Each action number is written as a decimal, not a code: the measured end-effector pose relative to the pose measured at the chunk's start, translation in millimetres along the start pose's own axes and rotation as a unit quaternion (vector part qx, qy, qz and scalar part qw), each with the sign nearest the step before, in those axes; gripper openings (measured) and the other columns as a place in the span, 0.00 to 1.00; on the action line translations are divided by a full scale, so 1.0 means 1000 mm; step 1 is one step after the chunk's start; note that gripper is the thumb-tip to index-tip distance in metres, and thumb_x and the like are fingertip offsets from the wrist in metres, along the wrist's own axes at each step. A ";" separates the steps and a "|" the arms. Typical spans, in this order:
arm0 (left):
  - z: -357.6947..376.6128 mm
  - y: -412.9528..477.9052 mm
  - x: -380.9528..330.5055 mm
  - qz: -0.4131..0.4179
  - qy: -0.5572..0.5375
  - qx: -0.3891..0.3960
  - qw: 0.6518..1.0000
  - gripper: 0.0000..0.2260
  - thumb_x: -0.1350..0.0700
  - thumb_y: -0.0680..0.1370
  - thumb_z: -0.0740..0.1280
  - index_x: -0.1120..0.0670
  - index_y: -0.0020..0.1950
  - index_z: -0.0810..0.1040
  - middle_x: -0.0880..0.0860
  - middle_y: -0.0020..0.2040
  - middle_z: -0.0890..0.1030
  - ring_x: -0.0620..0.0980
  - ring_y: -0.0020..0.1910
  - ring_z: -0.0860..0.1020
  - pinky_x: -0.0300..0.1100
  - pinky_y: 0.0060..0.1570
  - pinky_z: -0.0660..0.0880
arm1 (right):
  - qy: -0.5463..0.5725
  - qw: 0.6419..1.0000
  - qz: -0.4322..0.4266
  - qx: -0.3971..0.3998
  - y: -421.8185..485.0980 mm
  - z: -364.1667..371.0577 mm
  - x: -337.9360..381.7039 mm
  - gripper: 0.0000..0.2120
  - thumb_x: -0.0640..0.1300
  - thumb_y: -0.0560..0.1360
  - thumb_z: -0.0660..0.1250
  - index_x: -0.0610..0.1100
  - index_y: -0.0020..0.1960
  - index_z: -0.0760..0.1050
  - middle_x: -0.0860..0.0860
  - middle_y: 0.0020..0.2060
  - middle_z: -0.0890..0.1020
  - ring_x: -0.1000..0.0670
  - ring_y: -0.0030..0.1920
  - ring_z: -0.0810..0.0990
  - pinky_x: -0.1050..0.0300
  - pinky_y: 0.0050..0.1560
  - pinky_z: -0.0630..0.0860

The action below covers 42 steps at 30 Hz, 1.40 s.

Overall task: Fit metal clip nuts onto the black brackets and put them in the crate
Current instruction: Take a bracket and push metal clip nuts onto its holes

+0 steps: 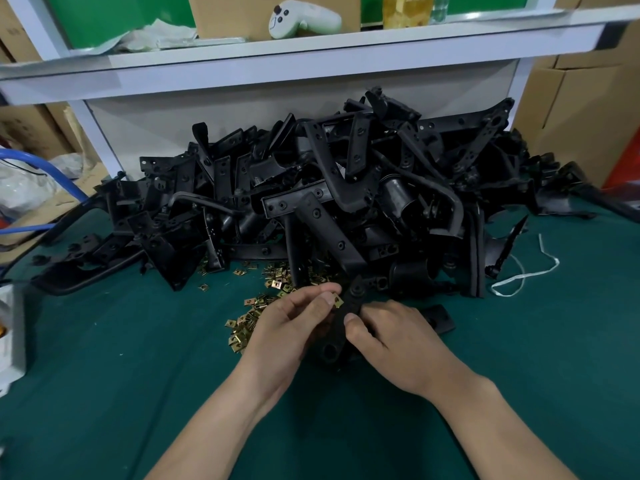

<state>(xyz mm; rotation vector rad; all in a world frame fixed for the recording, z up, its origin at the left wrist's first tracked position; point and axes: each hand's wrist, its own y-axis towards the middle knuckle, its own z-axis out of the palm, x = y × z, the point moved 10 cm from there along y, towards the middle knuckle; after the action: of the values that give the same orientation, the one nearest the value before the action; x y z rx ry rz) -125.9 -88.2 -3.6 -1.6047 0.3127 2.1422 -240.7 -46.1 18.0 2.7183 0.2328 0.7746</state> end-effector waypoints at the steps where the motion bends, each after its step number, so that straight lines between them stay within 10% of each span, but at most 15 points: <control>1: 0.000 0.000 0.001 0.003 -0.005 -0.005 1.000 0.10 0.53 0.74 0.71 0.51 0.53 0.87 0.52 0.46 0.86 0.46 0.46 0.84 0.35 0.45 0.79 | -0.001 1.000 0.002 0.000 0.000 0.000 0.000 0.21 0.64 0.75 0.43 0.52 0.34 0.63 0.54 0.30 0.73 0.54 0.35 0.72 0.65 0.35 0.63; 19: -0.013 -0.002 0.009 0.026 0.006 -0.114 0.993 0.05 0.55 0.77 0.72 0.51 0.50 0.87 0.56 0.51 0.87 0.53 0.54 0.84 0.52 0.63 0.77 | -0.064 0.998 0.004 0.014 0.002 0.005 0.012 0.28 0.61 0.79 0.42 0.46 0.47 0.75 0.54 0.40 0.79 0.51 0.42 0.74 0.59 0.48 0.64; 33: -0.003 -0.012 -0.011 0.097 0.114 -0.092 0.984 0.09 0.59 0.81 0.68 0.50 0.57 0.84 0.43 0.48 0.86 0.35 0.49 0.82 0.25 0.47 0.73 | -0.114 0.993 -0.005 0.019 0.003 0.006 0.015 0.30 0.64 0.80 0.36 0.47 0.46 0.70 0.57 0.38 0.71 0.54 0.38 0.66 0.60 0.46 0.60; 39: 0.005 -0.016 -0.018 0.142 0.185 -0.087 0.969 0.11 0.58 0.79 0.71 0.46 0.59 0.79 0.45 0.48 0.85 0.42 0.48 0.83 0.30 0.49 0.75 | -0.133 0.990 -0.034 0.035 0.006 0.012 0.013 0.08 0.48 0.84 0.59 0.44 0.51 0.72 0.55 0.43 0.71 0.51 0.44 0.72 0.55 0.51 0.67; 42: 0.006 -0.018 -0.017 0.156 0.253 -0.103 0.949 0.11 0.54 0.78 0.73 0.41 0.56 0.77 0.39 0.47 0.83 0.39 0.48 0.81 0.26 0.45 0.73 | -0.151 0.986 -0.038 0.062 0.006 0.017 0.012 0.15 0.51 0.83 0.55 0.44 0.56 0.75 0.50 0.50 0.78 0.48 0.51 0.76 0.57 0.52 0.63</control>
<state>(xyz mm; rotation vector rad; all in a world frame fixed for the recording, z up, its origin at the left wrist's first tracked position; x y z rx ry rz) -118.4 -73.5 16.2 -2.3629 0.5462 1.9931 -221.0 -52.9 12.4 2.8764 0.3208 0.3301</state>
